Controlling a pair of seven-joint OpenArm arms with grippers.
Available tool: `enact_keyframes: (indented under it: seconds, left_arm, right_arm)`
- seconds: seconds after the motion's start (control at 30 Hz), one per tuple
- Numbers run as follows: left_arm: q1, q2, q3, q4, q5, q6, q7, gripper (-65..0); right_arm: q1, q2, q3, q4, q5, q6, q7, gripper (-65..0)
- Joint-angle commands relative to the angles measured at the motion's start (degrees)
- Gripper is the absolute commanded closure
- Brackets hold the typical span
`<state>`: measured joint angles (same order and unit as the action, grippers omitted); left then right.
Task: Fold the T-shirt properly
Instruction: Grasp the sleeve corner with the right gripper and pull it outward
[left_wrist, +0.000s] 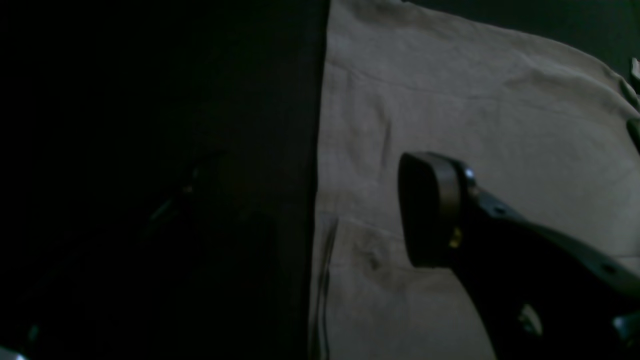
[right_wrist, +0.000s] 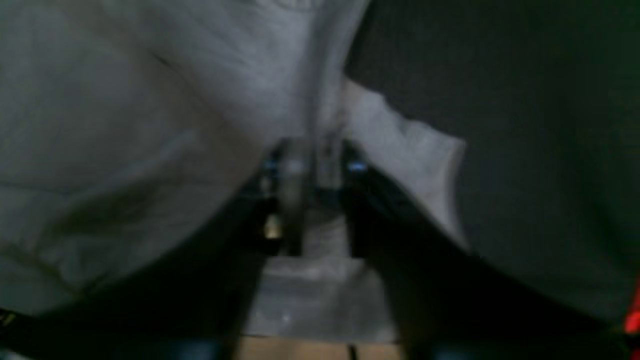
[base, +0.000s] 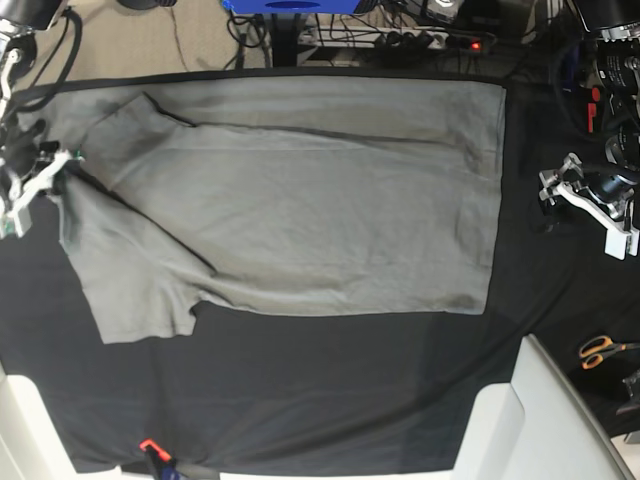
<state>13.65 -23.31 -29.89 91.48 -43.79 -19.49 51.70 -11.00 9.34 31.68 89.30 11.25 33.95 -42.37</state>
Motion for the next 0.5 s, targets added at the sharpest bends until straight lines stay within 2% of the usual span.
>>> enact_keyframes:
  seconds: [0.0, 0.1, 0.13, 0.23, 0.33, 0.47]
  left_arm:
    - [-0.3, -1.2, -0.4, 0.8, -0.8, -0.3, -0.9, -47.4]
    - [-0.3, -1.2, -0.4, 0.2, -0.8, -0.3, -0.9, -47.4]
    - [-0.4, -1.3, -0.4, -0.4, -0.8, -0.3, -0.9, -47.4]
    - [-0.5, -1.3, -0.4, -2.6, -0.8, -0.3, -0.9, -47.4]
    - [-0.5, -1.3, -0.7, -3.2, -0.8, -0.3, -0.9, -47.4]
    - [-0.5, -1.3, -0.9, -3.1, -0.8, -0.3, -0.9, -47.4]
  right_arm:
    - [0.9, 0.1, 1.5, 3.6, 0.5, -0.2, 0.6, -22.4]
    - [3.2, -0.9, 2.1, 8.5, 0.3, -0.2, -0.1, -37.7]
    - [5.0, -0.8, 2.1, 8.7, 0.2, -0.3, -0.3, -40.4]
    - [11.8, -0.7, 2.0, 4.9, -2.9, -0.3, -2.4, -41.4]
    - [20.7, -0.7, 2.0, -6.2, -9.4, 0.0, -1.7, -41.7]
    - [30.6, 1.2, 2.0, -26.6, -15.7, 0.0, 9.8, -41.9]
